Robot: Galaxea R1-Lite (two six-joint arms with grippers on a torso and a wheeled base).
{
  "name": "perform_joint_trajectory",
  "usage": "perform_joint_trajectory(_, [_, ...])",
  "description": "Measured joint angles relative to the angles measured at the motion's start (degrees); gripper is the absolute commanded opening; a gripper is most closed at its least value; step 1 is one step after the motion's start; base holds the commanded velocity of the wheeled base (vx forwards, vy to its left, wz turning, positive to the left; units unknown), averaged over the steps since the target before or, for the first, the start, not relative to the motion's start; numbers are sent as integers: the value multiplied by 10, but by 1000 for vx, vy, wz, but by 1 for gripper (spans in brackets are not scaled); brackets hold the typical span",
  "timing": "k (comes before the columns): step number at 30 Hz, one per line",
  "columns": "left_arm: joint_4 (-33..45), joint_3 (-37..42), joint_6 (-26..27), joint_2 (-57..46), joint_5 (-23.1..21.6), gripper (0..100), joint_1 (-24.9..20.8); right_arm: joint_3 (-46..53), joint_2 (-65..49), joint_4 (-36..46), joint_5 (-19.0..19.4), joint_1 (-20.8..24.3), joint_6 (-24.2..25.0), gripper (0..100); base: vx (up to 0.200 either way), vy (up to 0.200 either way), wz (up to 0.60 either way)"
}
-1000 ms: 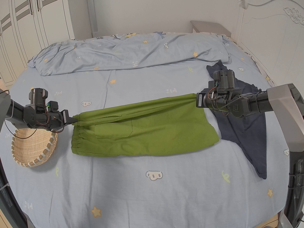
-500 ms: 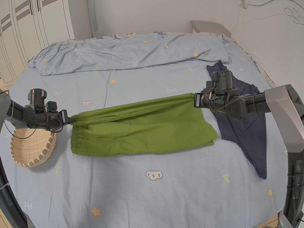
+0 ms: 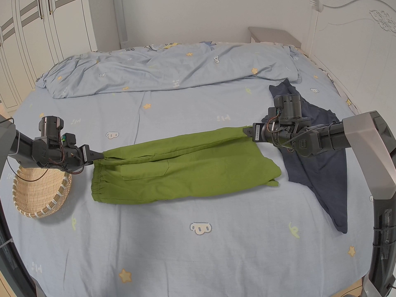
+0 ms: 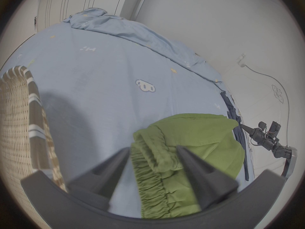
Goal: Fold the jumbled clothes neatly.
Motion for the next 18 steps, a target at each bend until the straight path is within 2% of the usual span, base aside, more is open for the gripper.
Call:
perform_joint_trajectory(9, [-2,2,-57,-12,4,100,-61,3,1,0,1,2,3,100,0,0,0])
perform_joint_trajectory(18, [-28,-83,-115,24,47,100,-69,11,-8,0,1,-2,4,100,0,0,0])
